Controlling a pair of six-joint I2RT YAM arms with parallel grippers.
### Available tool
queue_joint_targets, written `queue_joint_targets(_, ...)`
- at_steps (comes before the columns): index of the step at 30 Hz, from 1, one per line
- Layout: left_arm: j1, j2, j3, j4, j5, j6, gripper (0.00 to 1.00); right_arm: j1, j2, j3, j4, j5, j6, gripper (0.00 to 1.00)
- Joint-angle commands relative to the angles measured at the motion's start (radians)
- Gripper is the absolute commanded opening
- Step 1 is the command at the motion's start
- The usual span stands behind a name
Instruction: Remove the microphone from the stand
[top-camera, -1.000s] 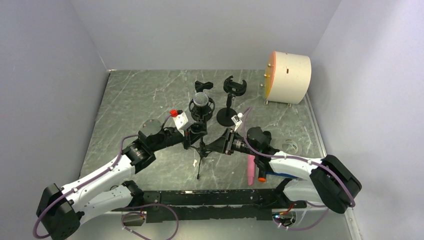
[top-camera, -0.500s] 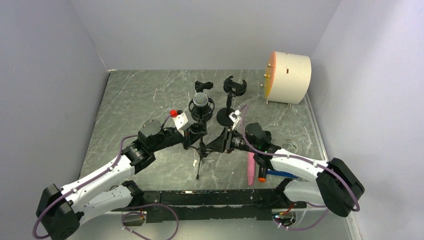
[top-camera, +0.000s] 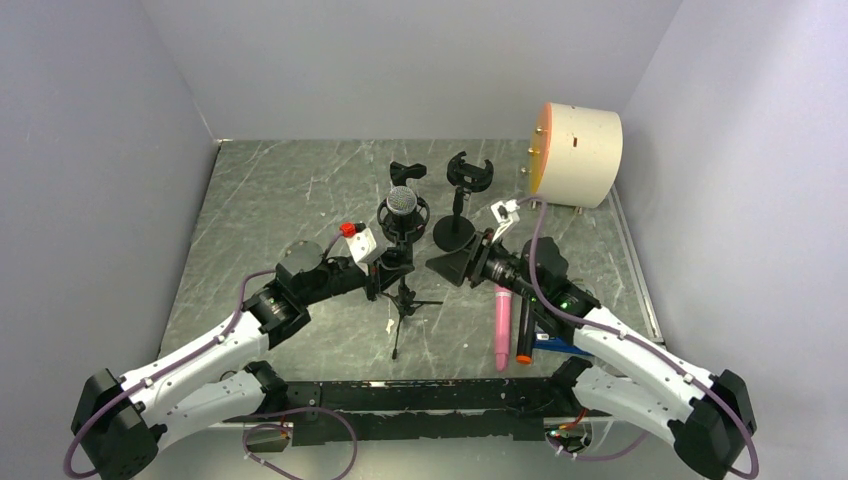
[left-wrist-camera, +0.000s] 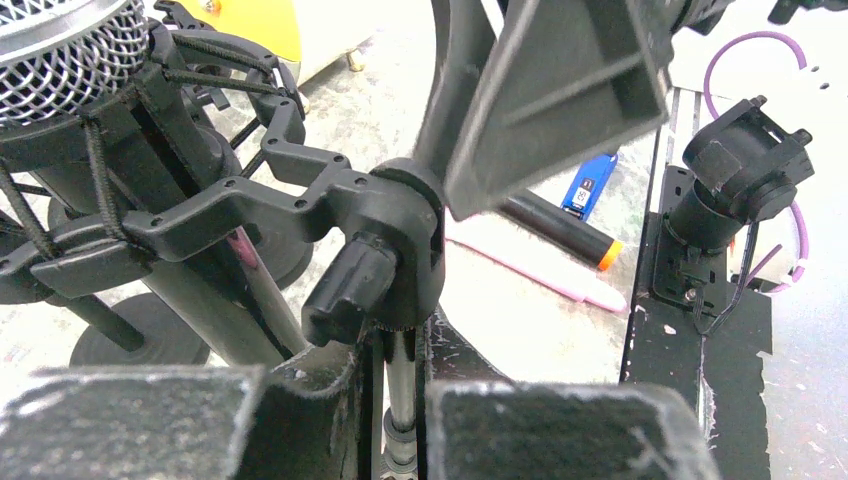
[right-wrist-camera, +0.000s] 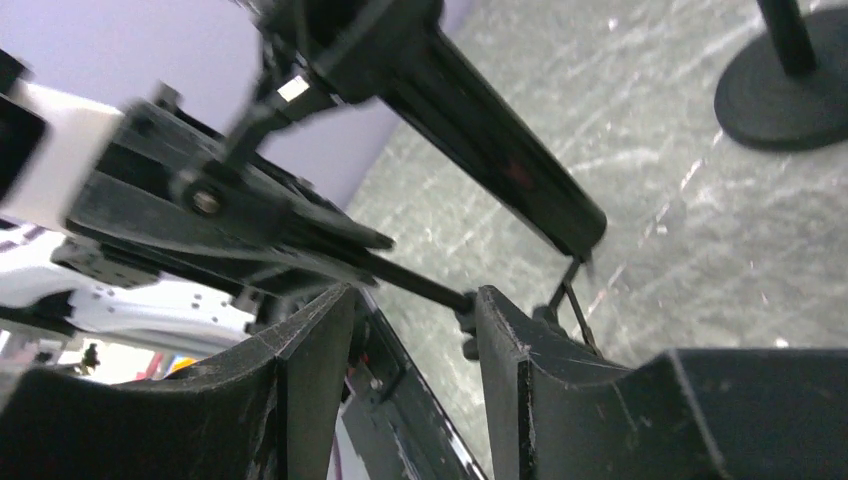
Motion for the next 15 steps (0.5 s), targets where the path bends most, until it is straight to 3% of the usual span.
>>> queue_joint_targets(1, -0.006, -0.007, -0.002, -0.029, 0.015, 0.026, 0.03, -0.016, -0.012, 0.085, 0.079, 0.028, 0.073, 0.53)
queue_joint_targets(15, -0.006, -0.022, 0.009, -0.057, 0.009, 0.064, 0.03, -0.016, 0.183, 0.214, 0.261, -0.082, 0.267, 0.57)
